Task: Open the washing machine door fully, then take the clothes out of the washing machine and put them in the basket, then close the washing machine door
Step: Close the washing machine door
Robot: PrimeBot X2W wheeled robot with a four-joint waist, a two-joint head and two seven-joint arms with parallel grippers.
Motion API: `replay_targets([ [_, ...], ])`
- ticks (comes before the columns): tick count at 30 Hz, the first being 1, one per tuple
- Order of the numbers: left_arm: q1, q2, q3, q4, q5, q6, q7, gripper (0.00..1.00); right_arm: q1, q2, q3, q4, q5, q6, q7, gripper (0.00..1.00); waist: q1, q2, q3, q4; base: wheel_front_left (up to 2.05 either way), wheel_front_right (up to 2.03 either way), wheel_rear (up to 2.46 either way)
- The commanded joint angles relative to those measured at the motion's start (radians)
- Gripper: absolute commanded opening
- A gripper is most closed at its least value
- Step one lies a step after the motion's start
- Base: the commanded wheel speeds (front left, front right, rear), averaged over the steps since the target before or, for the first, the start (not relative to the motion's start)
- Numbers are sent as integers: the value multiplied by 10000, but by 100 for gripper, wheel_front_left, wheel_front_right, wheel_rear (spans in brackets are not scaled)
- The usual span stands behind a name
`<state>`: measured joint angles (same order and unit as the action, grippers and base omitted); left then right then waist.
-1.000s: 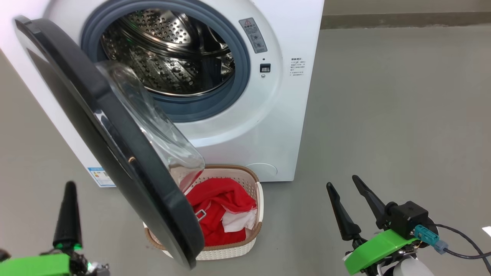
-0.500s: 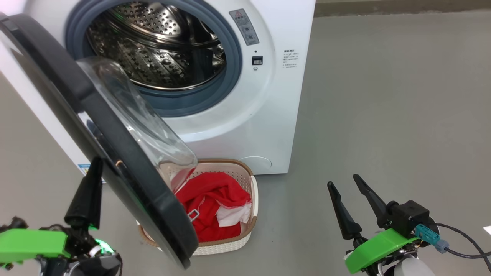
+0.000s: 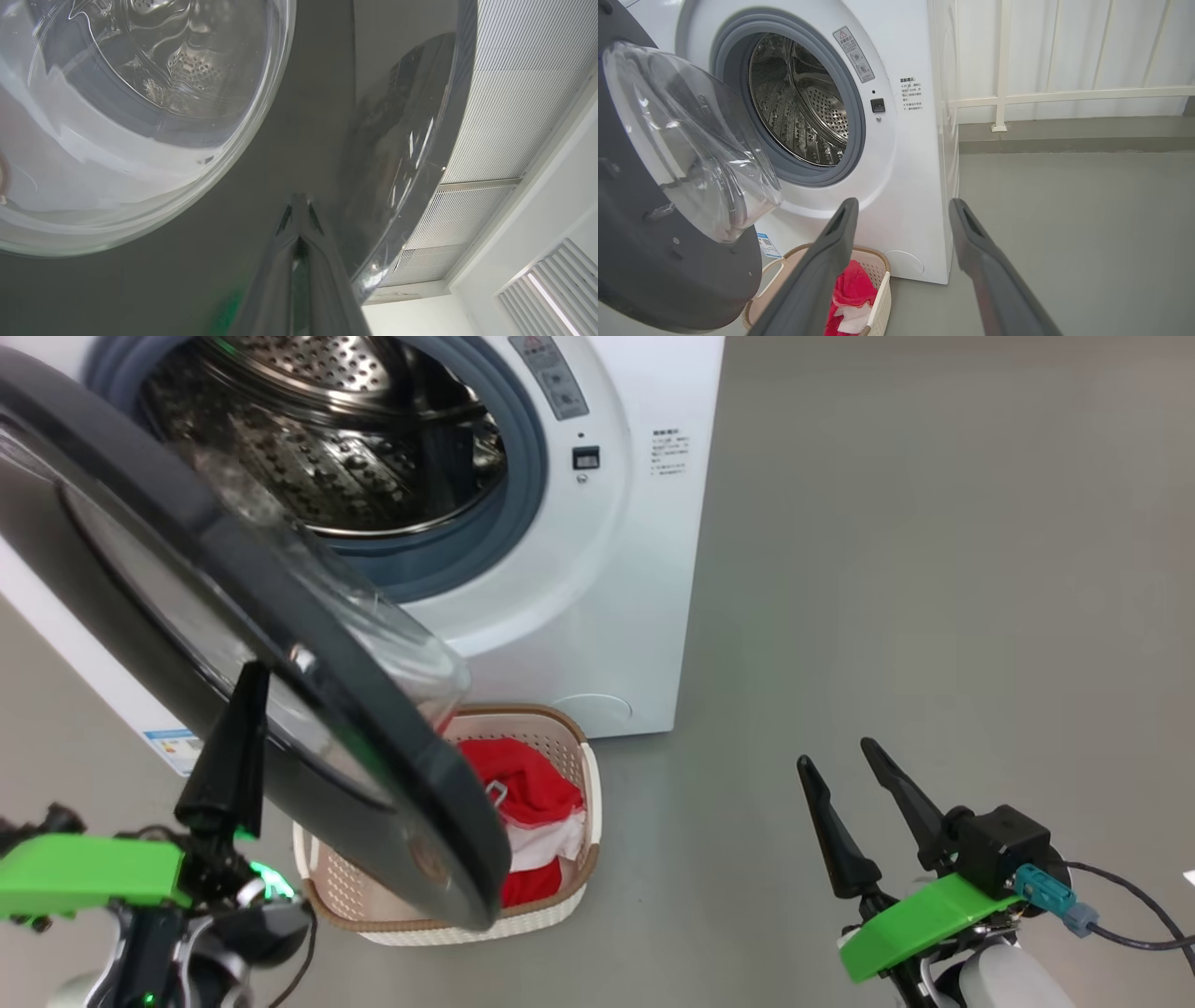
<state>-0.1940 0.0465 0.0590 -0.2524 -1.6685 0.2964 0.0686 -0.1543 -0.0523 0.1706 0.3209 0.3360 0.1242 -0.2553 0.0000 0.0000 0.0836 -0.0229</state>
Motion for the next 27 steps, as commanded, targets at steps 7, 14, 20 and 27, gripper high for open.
replay_targets([
  [7,-1304,57,-99,388,-499,-491,-405,0,-529,20,155,-357,-90,65,-65,100,0,0,468,-412,0,0,0],
  [14,-2201,44,-384,1084,-764,-810,-846,0,-682,20,155,-466,-65,65,-65,100,0,0,831,-656,0,0,0],
  [20,-3306,44,-600,1978,-652,-1093,-984,0,-836,20,147,-545,-62,65,-65,100,0,0,1178,-881,0,0,0],
  [27,-4590,130,-488,3071,-519,-1319,-1067,0,-1001,20,97,-630,20,65,-65,100,0,0,1453,-1214,0,0,0],
])
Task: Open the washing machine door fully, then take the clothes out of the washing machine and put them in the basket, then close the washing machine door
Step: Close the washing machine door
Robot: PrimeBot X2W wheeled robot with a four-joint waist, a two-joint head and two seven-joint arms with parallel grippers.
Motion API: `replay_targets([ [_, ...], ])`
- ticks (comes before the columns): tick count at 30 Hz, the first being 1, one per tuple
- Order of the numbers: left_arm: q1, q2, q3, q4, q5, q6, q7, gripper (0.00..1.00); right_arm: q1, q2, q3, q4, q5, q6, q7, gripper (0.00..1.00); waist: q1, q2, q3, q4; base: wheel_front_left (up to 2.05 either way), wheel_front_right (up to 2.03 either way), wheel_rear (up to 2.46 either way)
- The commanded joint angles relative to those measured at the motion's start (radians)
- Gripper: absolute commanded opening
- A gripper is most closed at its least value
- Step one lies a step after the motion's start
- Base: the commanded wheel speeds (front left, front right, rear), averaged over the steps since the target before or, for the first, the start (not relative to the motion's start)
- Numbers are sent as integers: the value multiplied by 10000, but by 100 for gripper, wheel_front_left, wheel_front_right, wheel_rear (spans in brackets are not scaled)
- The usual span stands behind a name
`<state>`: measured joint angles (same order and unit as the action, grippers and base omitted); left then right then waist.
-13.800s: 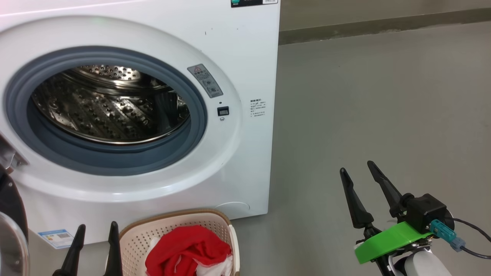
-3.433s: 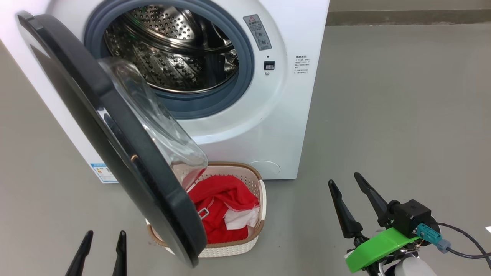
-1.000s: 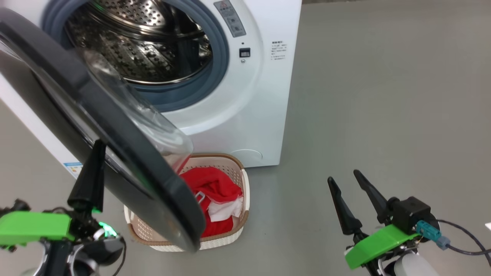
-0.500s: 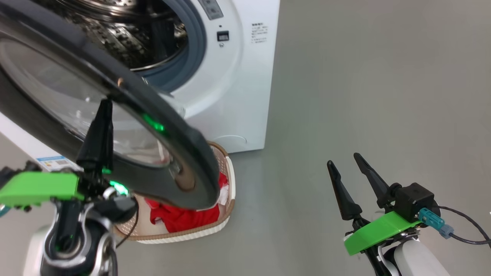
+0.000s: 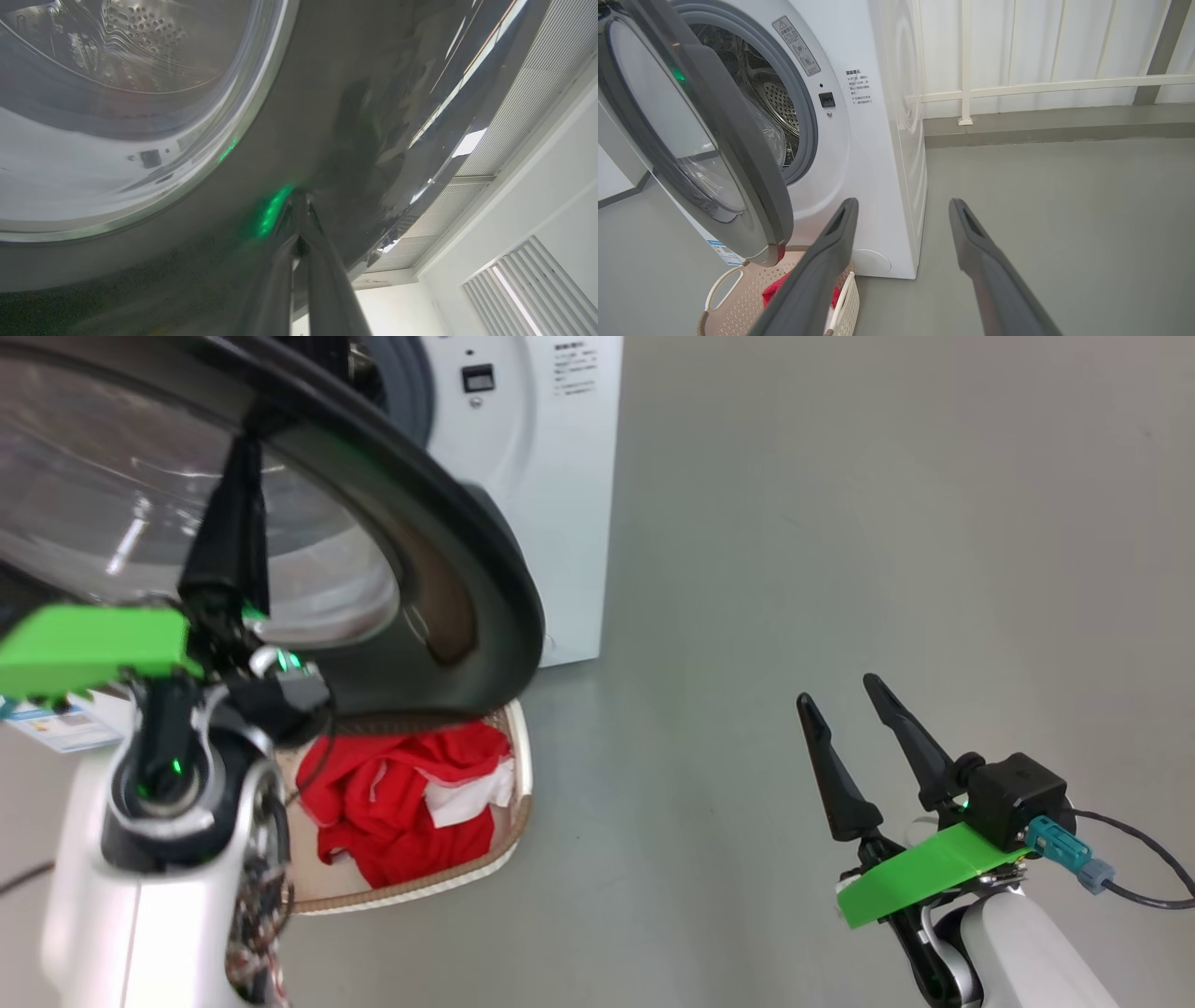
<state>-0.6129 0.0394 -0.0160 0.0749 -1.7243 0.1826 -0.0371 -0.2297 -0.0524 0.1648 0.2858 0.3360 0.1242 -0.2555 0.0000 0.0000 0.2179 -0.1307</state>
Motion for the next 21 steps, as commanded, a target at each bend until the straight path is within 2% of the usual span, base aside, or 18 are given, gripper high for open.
replay_targets([
  [1,-576,225,309,-18,31,-226,-15,0,-255,22,161,-299,19,65,-63,100,0,0,132,-191,0,0,0],
  [12,-2011,476,508,1899,250,-722,-142,0,-295,22,134,-334,-29,65,-63,100,0,0,287,-572,0,0,0],
  [21,-2194,502,473,2815,284,-1142,20,0,-203,22,203,-229,16,65,-63,100,0,0,15,-544,0,0,0],
])
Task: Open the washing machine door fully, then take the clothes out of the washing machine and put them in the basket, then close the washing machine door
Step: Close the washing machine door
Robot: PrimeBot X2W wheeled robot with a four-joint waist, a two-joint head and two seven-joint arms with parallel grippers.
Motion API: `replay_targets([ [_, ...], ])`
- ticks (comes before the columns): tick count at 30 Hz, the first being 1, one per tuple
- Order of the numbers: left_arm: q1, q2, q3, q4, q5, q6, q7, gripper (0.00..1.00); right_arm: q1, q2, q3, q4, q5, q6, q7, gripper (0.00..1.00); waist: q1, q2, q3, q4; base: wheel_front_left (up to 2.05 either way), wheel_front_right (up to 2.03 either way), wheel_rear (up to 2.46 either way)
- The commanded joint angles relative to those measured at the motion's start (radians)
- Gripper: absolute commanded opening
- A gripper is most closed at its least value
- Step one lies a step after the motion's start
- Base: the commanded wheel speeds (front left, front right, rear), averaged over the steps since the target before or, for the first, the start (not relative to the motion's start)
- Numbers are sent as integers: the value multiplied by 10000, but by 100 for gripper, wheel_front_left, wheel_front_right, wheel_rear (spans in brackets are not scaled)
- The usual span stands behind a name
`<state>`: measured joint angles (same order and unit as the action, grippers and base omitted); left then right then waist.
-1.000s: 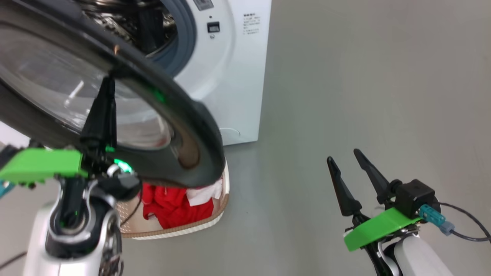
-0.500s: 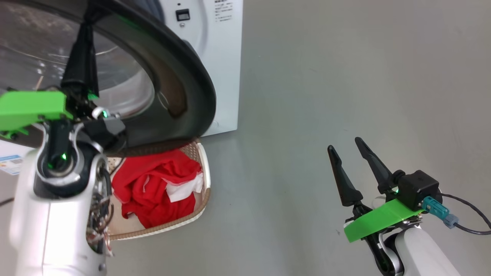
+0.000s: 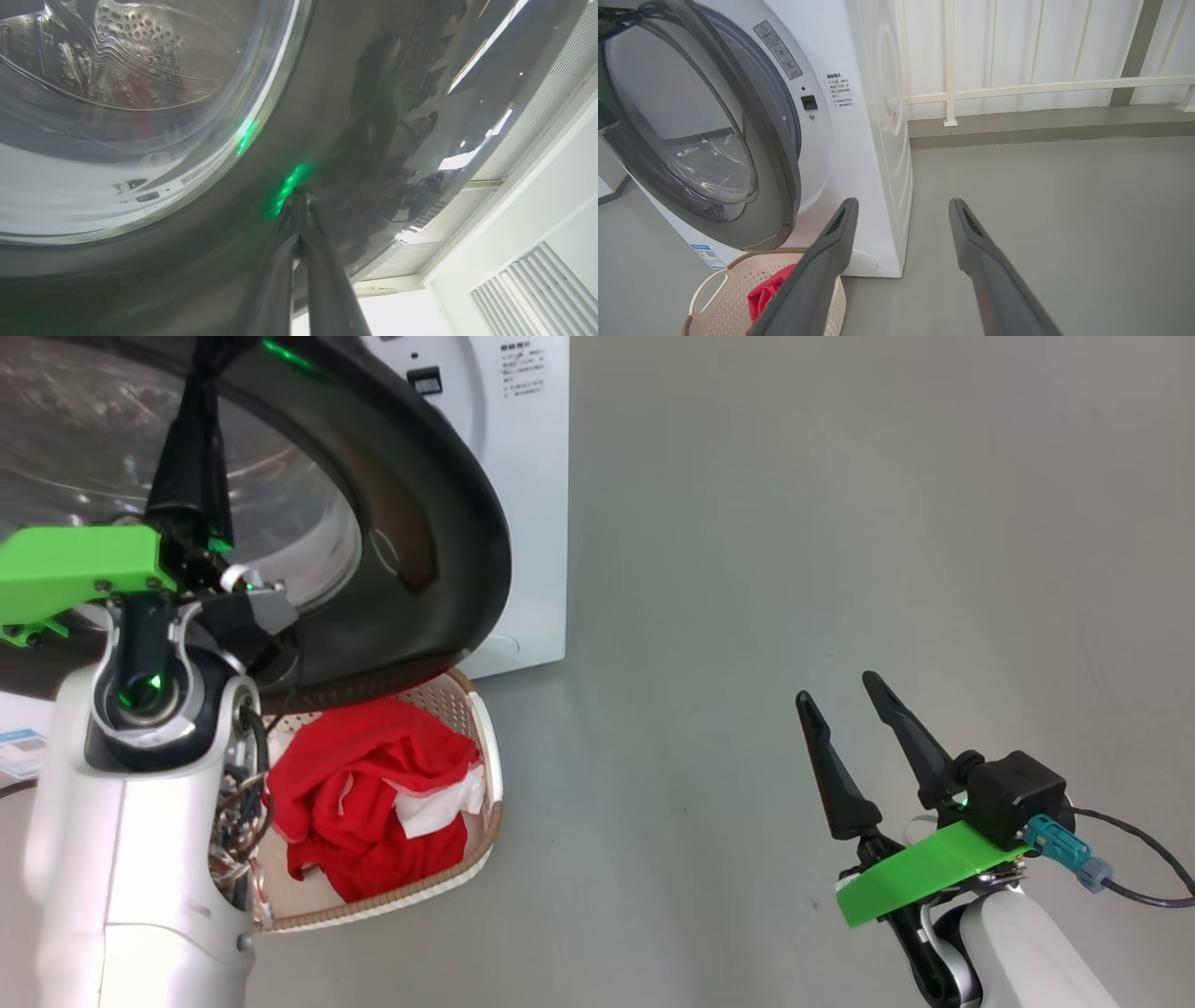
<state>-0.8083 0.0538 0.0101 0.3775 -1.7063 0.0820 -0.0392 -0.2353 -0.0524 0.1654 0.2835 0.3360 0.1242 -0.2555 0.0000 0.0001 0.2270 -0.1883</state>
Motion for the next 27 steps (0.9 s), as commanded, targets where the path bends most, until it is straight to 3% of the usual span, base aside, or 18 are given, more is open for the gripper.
replay_targets([
  [1,-206,381,231,-158,149,-177,-14,0,-138,22,203,-196,18,65,-63,100,0,-1,-130,56,0,0,0],
  [3,-102,468,212,-134,339,-306,-139,0,-125,22,207,-171,20,65,-63,100,0,-1,-235,101,0,0,0],
  [4,-11,506,198,-146,433,-365,-199,11,-116,22,204,-154,21,65,-63,100,0,-1,-297,123,0,0,0],
  [5,108,516,203,-176,467,-400,-230,40,-101,22,203,-133,18,65,-63,100,0,-1,-367,146,0,0,0],
  [6,108,516,203,-176,467,-400,-230,40,-101,22,203,-133,18,65,-63,100,0,-1,-367,146,0,0,0],
  [7,250,521,217,-232,461,-420,-221,75,-80,22,201,-113,17,65,-63,100,0,-1,-442,169,0,0,0],
  [8,414,532,253,-310,440,-428,-215,100,-54,22,197,-92,16,65,-63,100,0,-1,-521,192,0,0,0],
  [17,2777,1286,305,-1483,1115,-734,-249,100,312,22,214,85,98,65,-63,100,0,-1,-1351,411,0,0,0],
  [23,4489,1989,46,-1930,2647,-991,-988,100,444,22,279,169,173,65,-63,100,0,-1,-1812,568,0,0,0],
  [27,5462,2444,-162,-2413,3897,-1584,-1666,100,482,22,287,169,155,65,-63,100,0,-1,-1953,643,0,0,0],
])
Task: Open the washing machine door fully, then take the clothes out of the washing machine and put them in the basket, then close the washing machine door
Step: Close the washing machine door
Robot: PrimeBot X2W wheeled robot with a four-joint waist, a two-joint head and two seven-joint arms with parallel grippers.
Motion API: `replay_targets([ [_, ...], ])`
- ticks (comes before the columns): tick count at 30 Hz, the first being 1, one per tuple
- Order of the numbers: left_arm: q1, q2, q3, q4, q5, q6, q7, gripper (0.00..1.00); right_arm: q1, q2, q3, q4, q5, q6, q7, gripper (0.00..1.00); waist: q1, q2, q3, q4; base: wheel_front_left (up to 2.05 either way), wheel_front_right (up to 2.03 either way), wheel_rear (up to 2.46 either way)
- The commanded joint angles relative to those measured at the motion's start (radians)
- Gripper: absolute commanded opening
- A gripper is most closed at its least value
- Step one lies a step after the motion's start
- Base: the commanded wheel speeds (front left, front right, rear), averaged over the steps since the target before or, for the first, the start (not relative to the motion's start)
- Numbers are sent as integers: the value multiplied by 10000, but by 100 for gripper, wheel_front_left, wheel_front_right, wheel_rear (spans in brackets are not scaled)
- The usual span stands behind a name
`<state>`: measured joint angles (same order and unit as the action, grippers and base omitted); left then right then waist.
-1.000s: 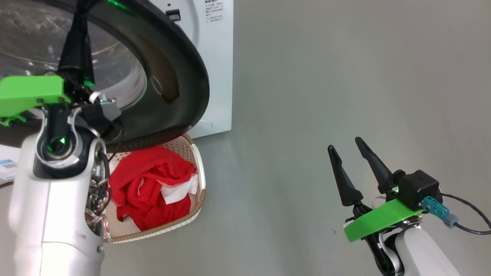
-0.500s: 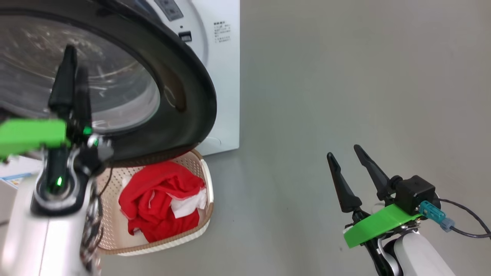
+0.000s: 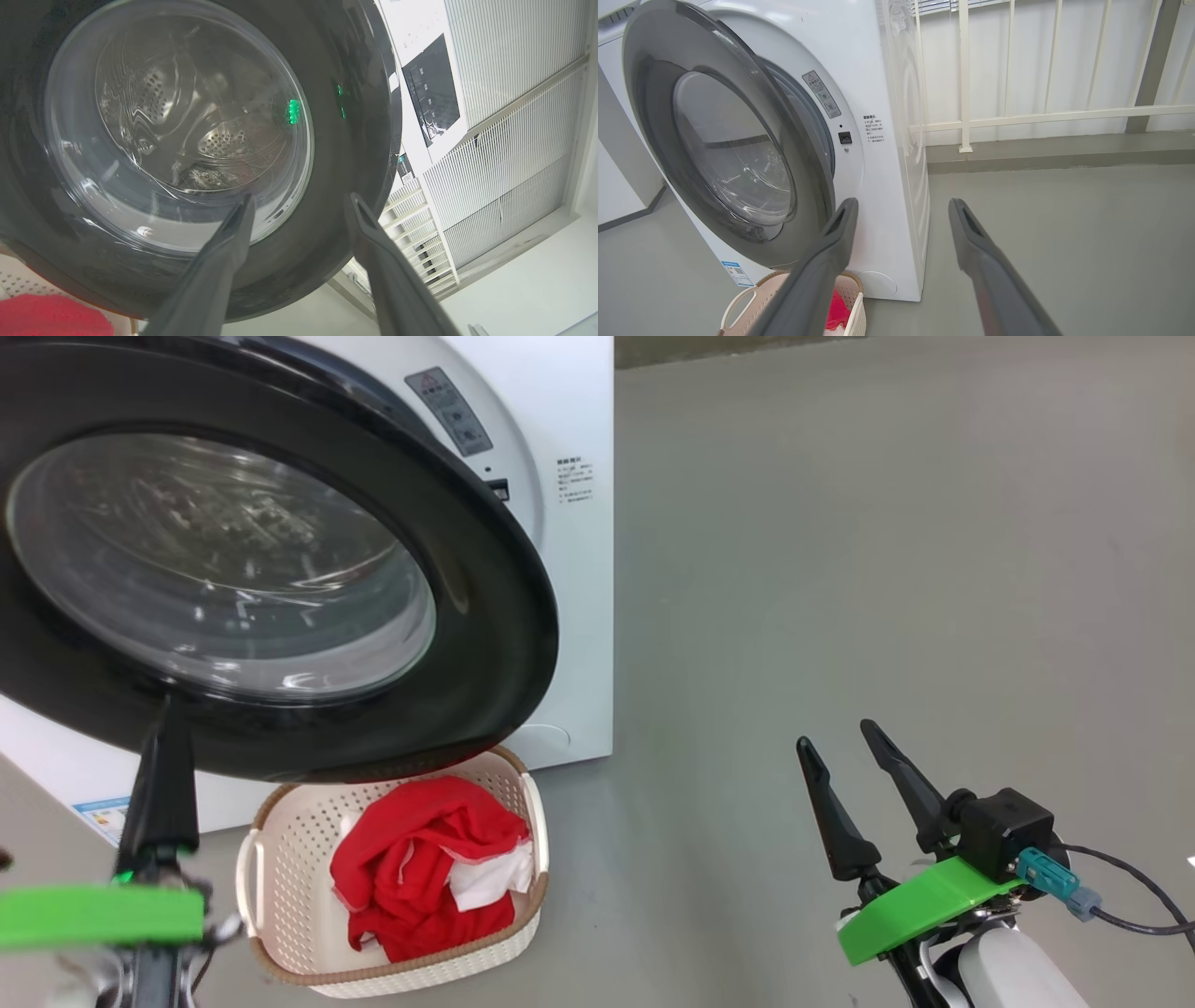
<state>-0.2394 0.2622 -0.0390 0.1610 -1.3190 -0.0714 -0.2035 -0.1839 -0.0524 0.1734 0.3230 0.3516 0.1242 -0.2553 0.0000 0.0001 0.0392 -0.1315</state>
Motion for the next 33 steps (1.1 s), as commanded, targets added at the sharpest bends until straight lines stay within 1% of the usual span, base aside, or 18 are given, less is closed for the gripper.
replay_targets([
  [1,28,478,288,-376,417,-134,-166,100,-16,22,191,-235,-1,65,-65,100,0,-1,-107,103,0,0,0],
  [4,758,876,235,-675,1944,-207,-457,100,37,22,160,-268,-5,65,-65,100,0,-1,-188,163,0,0,0],
  [5,1189,1050,260,-817,3102,-104,-540,100,76,22,140,-288,-11,65,-65,100,0,-1,-227,201,0,0,0],
  [7,1539,1115,391,-983,4307,71,-569,100,118,22,116,-310,-13,65,-65,100,0,-1,-264,238,0,0,0],
  [9,1854,1019,697,-1284,5544,201,-575,100,155,22,107,-337,-10,65,-65,100,0,-1,-298,252,0,0,0],
  [11,2182,800,934,-1547,6591,241,-578,100,183,22,93,-364,-1,65,-65,100,0,-1,-335,262,0,0,0],
  [15,2726,338,1200,-1676,8060,141,-580,100,252,22,17,-440,-8,65,-65,100,0,-1,-416,305,0,0,0],
  [17,2879,96,1409,-1683,8572,53,-580,100,291,22,4,-501,-20,65,-65,100,0,-1,-456,316,0,0,0],
  [18,2879,96,1409,-1683,8572,53,-580,100,291,22,4,-501,-20,65,-65,100,0,-1,-456,316,0,0,0],
  [19,2950,-1,1523,-1700,8841,-1,-580,100,304,22,16,-546,-87,65,-65,100,0,-1,-473,317,0,0,0],
  [20,3141,-113,1624,-1644,9421,-113,-581,100,341,22,69,-595,-220,65,-65,100,0,-1,-502,303,0,0,0],
  [21,3231,-220,1706,-1586,9608,-156,-581,100,358,22,82,-618,-216,65,-65,100,0,-1,-514,292,0,0,0],
  [22,3231,-220,1706,-1586,9608,-156,-581,100,358,22,82,-618,-216,65,-65,100,0,-1,-514,292,0,0,0],
  [29,3581,-844,2286,-1179,10327,-449,-581,100,393,22,162,-716,-231,65,-65,100,0,-1,-531,241,0,0,0],
  [33,3623,-994,2383,-997,10604,-538,-581,100,391,22,228,-732,-203,65,-65,100,0,-1,-506,252,0,0,0],
])
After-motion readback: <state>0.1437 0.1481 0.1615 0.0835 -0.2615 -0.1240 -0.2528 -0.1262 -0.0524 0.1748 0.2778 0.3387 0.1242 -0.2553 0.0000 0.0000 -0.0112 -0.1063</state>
